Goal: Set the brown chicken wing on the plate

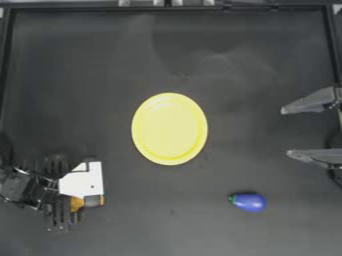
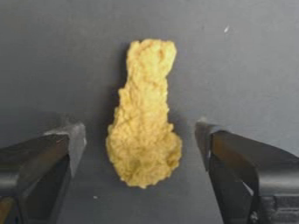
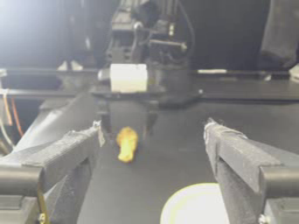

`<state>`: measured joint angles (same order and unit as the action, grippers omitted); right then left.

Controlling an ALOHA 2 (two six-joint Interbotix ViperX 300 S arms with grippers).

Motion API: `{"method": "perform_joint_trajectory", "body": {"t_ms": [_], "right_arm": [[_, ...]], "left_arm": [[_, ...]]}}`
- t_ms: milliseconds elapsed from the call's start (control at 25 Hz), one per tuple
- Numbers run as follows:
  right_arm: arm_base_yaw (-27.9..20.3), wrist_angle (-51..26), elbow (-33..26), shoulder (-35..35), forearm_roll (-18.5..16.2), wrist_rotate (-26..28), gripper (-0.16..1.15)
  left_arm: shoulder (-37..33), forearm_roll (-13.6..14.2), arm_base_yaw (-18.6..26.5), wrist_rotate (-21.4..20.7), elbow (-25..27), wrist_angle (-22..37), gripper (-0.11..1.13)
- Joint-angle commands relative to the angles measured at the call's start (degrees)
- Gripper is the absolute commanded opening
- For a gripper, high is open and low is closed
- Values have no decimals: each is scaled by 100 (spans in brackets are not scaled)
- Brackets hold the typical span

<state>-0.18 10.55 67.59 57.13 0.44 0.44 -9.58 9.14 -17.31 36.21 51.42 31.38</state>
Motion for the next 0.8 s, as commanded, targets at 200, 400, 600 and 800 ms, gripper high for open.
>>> {"method": "perform_joint_trajectory", "body": {"t_ms": [200,400,600,800], "right_arm": [[0,18,-123,-44,18,9,99],[9,26,-132,-44,18,9,99],[0,18,-141,-44,18,9,99],[0,18,-141,-53,18,18,99]], "left_arm": [[-9,0,-9,158,26,-220,100],[141,-237,0,123,79,-281,72],[149,-281,-44,88,18,-334,32],[-62,-202,-62,79,-114,-325,32]]}}
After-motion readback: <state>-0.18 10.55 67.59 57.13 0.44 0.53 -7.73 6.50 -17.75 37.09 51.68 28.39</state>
